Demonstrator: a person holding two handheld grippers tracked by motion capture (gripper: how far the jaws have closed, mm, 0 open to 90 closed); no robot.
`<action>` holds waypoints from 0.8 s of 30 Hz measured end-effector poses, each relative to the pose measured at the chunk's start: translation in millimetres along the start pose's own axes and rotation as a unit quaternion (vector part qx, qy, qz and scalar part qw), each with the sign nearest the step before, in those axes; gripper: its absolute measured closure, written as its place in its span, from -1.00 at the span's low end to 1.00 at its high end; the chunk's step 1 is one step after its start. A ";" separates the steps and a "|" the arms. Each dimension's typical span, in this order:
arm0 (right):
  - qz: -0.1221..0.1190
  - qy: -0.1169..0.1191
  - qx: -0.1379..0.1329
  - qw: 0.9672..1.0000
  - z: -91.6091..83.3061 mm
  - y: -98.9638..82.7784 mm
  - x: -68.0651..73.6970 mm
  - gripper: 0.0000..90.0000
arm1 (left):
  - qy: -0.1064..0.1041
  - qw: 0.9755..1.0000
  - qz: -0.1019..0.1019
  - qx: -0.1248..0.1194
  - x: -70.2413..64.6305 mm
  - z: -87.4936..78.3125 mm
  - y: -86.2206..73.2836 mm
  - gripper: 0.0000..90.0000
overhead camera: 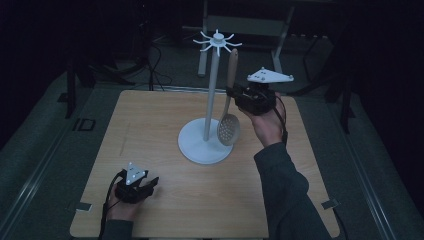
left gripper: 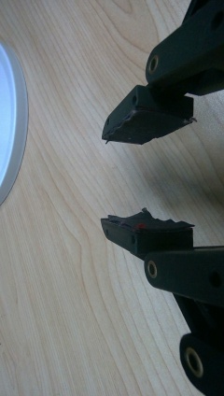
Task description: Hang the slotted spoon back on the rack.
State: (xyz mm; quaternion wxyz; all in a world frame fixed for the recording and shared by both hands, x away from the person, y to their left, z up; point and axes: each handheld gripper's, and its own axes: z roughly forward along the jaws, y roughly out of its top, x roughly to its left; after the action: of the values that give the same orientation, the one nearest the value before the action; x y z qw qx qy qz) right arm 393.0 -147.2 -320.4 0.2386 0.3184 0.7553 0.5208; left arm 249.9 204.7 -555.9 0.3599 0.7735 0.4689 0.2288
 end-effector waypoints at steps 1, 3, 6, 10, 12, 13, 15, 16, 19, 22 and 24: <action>0.000 0.000 0.001 1.000 0.9 0.3 0.1 0.66 | 0.000 1.000 0.000 -0.001 0.0 -0.1 0.0 0.15; -0.001 -0.001 0.004 1.000 2.7 0.9 0.3 0.66 | -0.001 1.000 -0.001 -0.001 0.3 -0.3 0.0 0.15; -0.002 -0.002 0.006 1.000 4.8 1.9 0.7 0.66 | -0.001 1.000 -0.001 -0.002 0.5 -0.4 0.1 0.15; -0.003 -0.003 0.006 1.000 6.6 3.3 1.5 0.66 | 0.000 1.000 0.000 -0.002 0.0 -0.1 -0.1 0.15; -0.003 -0.003 0.007 1.000 7.2 3.8 1.8 0.66 | -0.001 1.000 0.001 -0.002 -0.4 0.1 0.0 0.15; -0.003 -0.004 0.007 1.000 7.5 3.9 1.8 0.66 | -0.001 1.000 0.001 -0.002 -0.4 0.0 0.2 0.15; -0.004 -0.007 0.008 1.000 8.0 4.1 1.6 0.66 | -0.001 1.000 0.002 -0.002 -0.3 -0.1 0.3 0.15; -0.003 -0.007 0.009 1.000 8.3 4.0 1.6 0.66 | -0.001 1.000 0.001 -0.002 -0.3 0.0 0.3 0.15; -0.002 -0.009 0.013 1.000 10.3 2.9 1.2 0.66 | -0.001 1.000 0.001 -0.002 -0.4 0.0 0.3 0.15; -0.001 -0.011 0.010 1.000 11.2 1.9 0.2 0.65 | -0.001 1.000 0.002 -0.003 -0.3 -0.2 0.5 0.15; 0.000 -0.012 0.009 1.000 11.4 1.4 0.3 0.64 | -0.001 1.000 0.001 -0.003 -0.1 -0.2 0.5 0.15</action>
State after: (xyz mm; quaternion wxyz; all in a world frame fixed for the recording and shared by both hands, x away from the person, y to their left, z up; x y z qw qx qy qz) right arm 401.0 -139.4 -323.1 0.2447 0.3264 0.7572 0.5101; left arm 250.0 204.5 -555.4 0.3621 0.7731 0.4674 0.2296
